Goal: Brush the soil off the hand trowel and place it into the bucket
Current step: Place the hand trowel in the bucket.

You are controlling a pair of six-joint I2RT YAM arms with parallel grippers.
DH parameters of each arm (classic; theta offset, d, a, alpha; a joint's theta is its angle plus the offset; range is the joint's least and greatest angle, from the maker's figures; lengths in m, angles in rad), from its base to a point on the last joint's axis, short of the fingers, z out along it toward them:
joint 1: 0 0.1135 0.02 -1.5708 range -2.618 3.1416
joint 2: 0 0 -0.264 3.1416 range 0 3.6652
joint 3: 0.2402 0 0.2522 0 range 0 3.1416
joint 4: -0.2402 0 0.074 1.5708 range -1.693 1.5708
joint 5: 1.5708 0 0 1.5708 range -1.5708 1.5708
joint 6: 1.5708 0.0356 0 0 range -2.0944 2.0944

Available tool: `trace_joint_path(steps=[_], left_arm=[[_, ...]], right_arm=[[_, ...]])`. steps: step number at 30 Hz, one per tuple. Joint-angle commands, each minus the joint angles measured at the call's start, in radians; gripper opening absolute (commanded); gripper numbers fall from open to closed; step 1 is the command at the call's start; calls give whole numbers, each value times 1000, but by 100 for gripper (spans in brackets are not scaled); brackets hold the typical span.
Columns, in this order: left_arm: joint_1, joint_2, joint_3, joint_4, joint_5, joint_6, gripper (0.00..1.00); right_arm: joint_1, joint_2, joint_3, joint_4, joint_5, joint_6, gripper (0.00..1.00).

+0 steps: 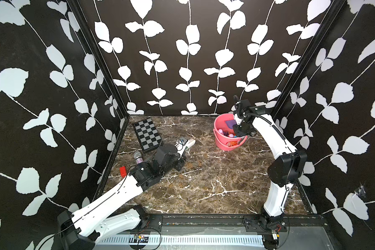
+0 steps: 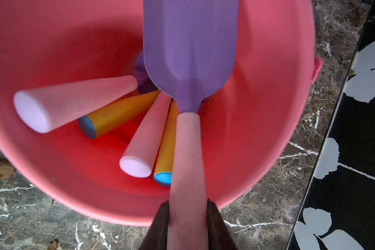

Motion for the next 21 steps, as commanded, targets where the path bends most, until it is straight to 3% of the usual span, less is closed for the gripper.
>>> trace_joint_path(steps=[1,21], left_arm=[[4,-11,-1,20,-12,6,0],[4,-17,-12,15,-42,20,0]], right_arm=[[-2,31,52,-24,-8,-9,13],[-1,71,58,0,-23,-12,33]])
